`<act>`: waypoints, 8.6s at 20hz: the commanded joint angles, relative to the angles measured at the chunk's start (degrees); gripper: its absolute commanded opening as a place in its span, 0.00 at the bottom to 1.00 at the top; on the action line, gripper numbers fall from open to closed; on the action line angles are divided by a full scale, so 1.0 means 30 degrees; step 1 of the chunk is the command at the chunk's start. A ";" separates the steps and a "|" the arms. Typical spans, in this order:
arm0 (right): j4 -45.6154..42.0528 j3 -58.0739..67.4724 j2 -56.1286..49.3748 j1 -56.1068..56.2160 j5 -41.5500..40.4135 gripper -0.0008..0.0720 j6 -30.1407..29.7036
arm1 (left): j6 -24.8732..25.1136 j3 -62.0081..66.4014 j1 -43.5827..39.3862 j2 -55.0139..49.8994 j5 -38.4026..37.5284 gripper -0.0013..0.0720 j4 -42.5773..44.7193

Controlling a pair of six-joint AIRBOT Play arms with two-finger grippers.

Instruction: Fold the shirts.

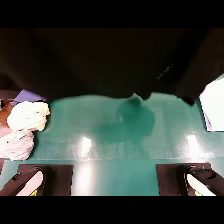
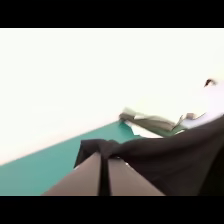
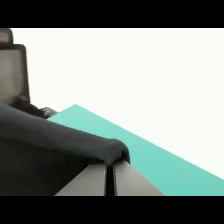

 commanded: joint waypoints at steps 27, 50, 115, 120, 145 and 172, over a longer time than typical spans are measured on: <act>0.1122 -0.2477 -1.3755 -0.1727 0.6630 0.45 0.1100 | 0.2820 -1.8149 0.1712 -0.8998 -0.0707 0.84 0.4852; 0.1800 -1.5045 -0.5413 -0.3024 0.4568 0.45 0.0619 | 0.1821 -2.4837 -0.1435 -0.9500 0.3126 0.14 0.5909; -0.4714 -0.2025 -0.3461 -0.7286 0.8801 0.03 0.3104 | -0.0634 -1.4899 0.0583 0.1370 -0.0554 0.05 0.3840; -0.4736 -0.5952 -0.8604 -0.5552 0.7941 0.03 0.3118 | 0.0474 -2.1085 0.0510 -0.2623 0.1705 0.05 0.3803; -0.5268 -1.2968 -1.1220 -0.4590 -0.1829 0.03 0.3927 | 0.5756 -1.5759 -0.0029 -1.2560 0.3687 0.05 0.5734; -0.0670 -1.5919 -0.3701 -0.7169 0.5588 0.44 0.0882 | 0.1639 -2.6461 0.0532 -0.5574 -0.1195 0.68 0.9741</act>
